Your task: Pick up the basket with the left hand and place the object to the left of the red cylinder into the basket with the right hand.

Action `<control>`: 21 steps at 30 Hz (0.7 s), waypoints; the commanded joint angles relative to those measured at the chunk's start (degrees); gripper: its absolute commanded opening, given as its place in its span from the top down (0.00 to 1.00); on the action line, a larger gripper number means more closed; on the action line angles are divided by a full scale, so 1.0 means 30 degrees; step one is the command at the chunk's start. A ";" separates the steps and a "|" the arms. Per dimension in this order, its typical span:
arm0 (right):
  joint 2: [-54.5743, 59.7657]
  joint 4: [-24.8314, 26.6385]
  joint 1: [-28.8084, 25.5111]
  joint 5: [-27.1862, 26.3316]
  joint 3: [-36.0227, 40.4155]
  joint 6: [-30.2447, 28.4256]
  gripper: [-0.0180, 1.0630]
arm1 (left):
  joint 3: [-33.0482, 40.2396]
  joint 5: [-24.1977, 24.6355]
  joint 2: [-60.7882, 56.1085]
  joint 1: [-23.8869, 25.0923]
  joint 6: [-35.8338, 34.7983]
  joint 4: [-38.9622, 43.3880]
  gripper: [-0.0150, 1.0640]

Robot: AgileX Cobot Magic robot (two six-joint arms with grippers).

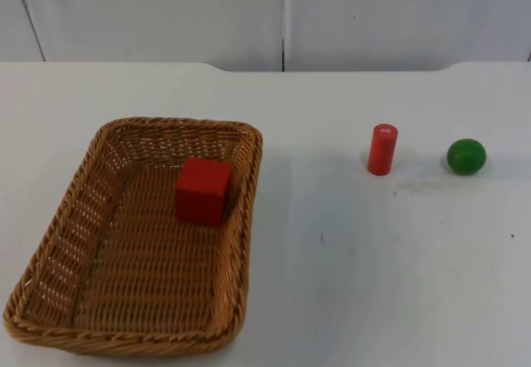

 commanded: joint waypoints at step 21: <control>-0.0087 -0.0070 0.0011 -0.3016 0.3580 0.0292 0.28 | 0.3131 -0.0337 -0.5339 -0.0136 -0.0064 0.0775 0.18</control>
